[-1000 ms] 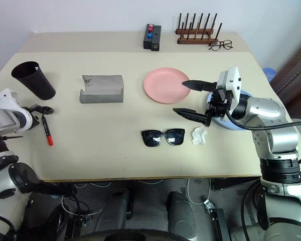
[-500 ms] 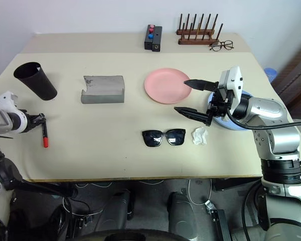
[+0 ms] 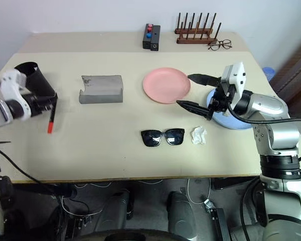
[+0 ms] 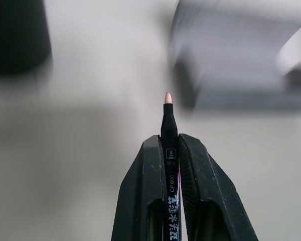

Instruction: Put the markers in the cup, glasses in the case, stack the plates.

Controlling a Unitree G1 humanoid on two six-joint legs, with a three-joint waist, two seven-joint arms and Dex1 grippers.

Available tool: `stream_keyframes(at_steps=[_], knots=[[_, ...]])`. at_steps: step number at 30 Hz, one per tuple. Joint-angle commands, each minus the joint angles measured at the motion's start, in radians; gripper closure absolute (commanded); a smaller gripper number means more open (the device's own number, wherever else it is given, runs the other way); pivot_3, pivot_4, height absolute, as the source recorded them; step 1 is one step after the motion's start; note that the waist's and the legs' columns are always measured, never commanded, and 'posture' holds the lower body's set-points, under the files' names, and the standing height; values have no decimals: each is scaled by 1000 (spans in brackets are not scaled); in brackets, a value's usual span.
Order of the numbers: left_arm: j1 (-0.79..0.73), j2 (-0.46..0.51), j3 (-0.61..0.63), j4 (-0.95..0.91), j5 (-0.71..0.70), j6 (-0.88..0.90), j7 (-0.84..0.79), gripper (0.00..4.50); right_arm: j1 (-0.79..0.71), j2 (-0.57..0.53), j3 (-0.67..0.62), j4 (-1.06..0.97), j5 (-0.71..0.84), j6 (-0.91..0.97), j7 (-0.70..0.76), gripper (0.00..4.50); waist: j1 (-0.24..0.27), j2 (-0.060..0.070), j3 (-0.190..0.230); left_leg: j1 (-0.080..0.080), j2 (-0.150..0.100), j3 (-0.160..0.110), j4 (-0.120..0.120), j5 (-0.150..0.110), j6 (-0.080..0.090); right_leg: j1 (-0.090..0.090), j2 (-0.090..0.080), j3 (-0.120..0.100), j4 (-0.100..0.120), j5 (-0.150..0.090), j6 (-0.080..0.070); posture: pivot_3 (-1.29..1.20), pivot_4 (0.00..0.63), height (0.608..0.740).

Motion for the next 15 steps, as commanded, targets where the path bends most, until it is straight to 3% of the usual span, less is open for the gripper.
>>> stream_keyframes(at_steps=[1,8,15], knots=[[-54,-11,63,-9,-23,-157,-16,4437,-30,11,-7,2,-3,-26,1,0,0,0,0,0,0,0,0,0,0,0,0,0,0,0,0,0,150,740],[-175,-34,50,111,27,-508,-23,4437,-37,13,-10,3,0,-27,-1,0,1,0,0,0,0,0,1,0,0,0,0,0,0,2,3,0,150,740],[-341,4,30,468,127,-1040,-84,4437,-23,5,-23,-17,4,-22,-14,0,-1,0,0,0,0,1,1,0,0,0,0,0,0,2,4,0,150,740]])
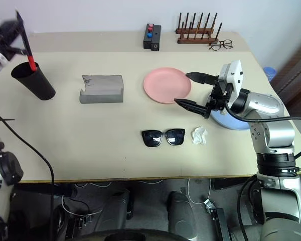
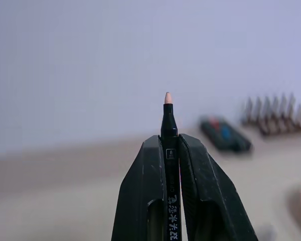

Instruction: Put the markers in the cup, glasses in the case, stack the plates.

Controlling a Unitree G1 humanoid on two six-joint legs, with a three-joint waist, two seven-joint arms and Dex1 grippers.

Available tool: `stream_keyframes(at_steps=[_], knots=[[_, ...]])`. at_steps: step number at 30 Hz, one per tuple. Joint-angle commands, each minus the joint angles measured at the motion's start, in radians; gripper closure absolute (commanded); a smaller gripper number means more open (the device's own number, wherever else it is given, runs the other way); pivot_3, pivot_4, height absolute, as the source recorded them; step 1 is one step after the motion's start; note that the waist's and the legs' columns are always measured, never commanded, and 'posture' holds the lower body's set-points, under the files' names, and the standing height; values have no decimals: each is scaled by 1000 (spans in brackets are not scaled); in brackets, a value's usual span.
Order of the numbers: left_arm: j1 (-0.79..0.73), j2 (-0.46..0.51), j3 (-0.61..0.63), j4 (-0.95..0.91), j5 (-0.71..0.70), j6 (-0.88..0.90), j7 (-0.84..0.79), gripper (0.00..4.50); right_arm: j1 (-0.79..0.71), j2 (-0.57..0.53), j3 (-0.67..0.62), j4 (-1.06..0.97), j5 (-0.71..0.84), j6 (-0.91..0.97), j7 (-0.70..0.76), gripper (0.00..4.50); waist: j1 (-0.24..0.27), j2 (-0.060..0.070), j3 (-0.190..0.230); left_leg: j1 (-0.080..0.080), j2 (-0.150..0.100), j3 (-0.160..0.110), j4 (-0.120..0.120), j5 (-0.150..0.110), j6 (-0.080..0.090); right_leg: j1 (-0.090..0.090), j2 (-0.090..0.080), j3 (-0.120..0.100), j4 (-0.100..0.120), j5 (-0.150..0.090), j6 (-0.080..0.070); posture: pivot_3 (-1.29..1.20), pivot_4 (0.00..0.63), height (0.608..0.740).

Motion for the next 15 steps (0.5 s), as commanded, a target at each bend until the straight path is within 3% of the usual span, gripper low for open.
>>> stream_keyframes(at_steps=[1,6,15], knots=[[-68,50,1,186,54,-277,-67,4437,-6,-12,-37,-38,14,-5,-10,0,-3,0,0,0,0,0,0,0,0,0,0,0,0,0,0,0,150,740],[-161,79,-3,469,83,-502,-130,4437,9,-19,-46,-56,18,3,-18,0,-1,0,0,0,0,1,0,0,0,0,0,0,0,0,0,0,150,740],[-162,86,43,707,62,-681,-178,4437,26,-29,-59,-84,24,21,-28,0,0,0,0,0,0,1,0,0,0,0,0,0,0,0,0,0,150,740]])
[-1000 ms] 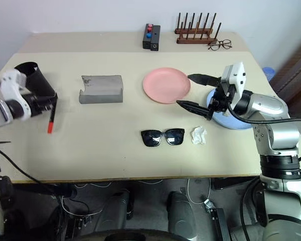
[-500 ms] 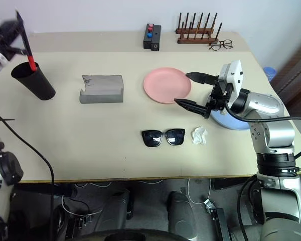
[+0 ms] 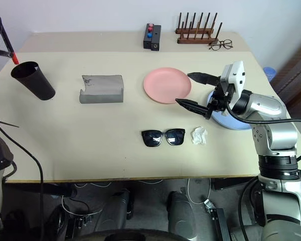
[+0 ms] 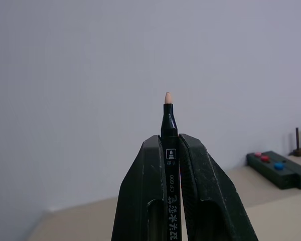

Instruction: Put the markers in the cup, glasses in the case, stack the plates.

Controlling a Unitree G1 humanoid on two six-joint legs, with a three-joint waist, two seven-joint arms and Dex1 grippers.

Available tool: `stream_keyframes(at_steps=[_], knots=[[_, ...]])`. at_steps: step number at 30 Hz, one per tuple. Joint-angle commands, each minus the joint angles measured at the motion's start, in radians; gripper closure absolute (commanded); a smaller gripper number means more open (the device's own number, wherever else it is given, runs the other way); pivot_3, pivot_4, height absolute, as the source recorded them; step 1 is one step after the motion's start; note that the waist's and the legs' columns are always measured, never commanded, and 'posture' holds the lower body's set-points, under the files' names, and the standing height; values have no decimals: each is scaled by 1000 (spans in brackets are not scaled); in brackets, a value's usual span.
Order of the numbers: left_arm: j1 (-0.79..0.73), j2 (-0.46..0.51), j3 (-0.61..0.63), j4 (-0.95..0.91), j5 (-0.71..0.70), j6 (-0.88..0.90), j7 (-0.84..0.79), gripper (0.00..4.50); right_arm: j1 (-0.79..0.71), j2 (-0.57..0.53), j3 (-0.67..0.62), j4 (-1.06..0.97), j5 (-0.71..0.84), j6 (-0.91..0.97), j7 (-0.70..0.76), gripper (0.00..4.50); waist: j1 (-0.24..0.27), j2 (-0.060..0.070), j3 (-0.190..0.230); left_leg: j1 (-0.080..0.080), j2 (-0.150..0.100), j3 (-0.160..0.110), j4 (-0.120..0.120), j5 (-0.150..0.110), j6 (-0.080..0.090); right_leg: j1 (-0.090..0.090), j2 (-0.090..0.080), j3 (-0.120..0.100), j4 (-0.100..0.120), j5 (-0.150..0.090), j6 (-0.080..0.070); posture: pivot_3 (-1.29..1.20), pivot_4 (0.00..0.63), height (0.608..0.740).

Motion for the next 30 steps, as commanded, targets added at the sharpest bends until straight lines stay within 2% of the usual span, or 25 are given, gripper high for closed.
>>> stream_keyframes(at_steps=[1,13,30], knots=[[-12,28,35,30,-19,-61,-16,4437,-3,-23,-40,-48,20,0,-6,0,0,0,0,0,0,0,0,0,0,0,0,0,0,0,0,0,150,740],[-2,39,76,97,-27,-104,22,4437,11,-45,-54,-82,32,30,-19,0,0,0,0,0,0,0,0,0,0,0,0,0,0,0,0,0,150,740],[-12,21,69,107,0,-125,42,4437,36,-64,-73,-116,50,62,-28,0,0,0,0,0,0,0,0,0,0,0,0,0,0,0,0,0,150,740]])
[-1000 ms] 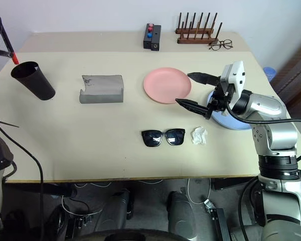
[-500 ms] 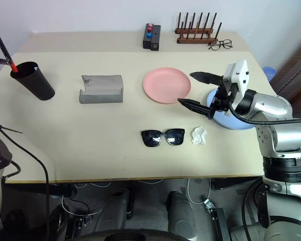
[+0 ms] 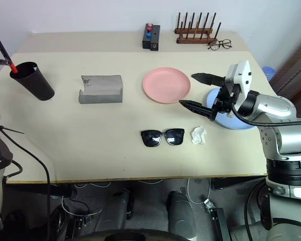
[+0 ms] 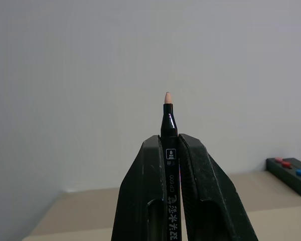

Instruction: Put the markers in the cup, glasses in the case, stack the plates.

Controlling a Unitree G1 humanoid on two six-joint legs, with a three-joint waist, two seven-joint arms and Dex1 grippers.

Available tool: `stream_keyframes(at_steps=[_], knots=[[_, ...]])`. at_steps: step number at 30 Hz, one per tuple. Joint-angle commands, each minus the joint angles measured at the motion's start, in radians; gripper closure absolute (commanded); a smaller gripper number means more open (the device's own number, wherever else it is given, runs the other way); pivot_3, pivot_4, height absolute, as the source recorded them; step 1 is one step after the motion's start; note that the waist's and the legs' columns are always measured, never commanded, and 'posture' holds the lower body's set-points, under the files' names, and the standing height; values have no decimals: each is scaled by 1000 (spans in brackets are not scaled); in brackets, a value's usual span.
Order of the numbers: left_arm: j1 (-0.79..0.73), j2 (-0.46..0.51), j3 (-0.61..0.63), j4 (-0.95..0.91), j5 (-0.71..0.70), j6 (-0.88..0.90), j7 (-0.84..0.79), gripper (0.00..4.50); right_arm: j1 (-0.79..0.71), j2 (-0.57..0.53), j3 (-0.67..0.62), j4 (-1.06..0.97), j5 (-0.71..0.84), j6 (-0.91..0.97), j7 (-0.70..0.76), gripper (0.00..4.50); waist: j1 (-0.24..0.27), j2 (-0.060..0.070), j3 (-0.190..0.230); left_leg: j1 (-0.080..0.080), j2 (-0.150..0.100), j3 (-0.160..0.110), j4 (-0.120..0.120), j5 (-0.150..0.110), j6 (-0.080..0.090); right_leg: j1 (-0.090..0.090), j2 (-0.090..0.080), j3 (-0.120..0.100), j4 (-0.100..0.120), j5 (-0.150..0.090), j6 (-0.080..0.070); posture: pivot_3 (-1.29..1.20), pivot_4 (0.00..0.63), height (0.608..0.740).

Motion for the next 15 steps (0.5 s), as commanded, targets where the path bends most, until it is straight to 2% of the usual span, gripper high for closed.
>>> stream_keyframes(at_steps=[1,15], knots=[[-13,20,4,-8,10,-28,16,4437,1,-18,-39,-43,24,2,-5,0,0,0,0,0,0,0,0,0,0,0,0,0,0,0,0,0,150,740],[13,-13,1,-8,28,-37,24,4437,18,-37,-54,-60,36,18,-11,0,0,0,0,0,0,0,0,0,0,0,0,0,0,0,0,0,150,740]])
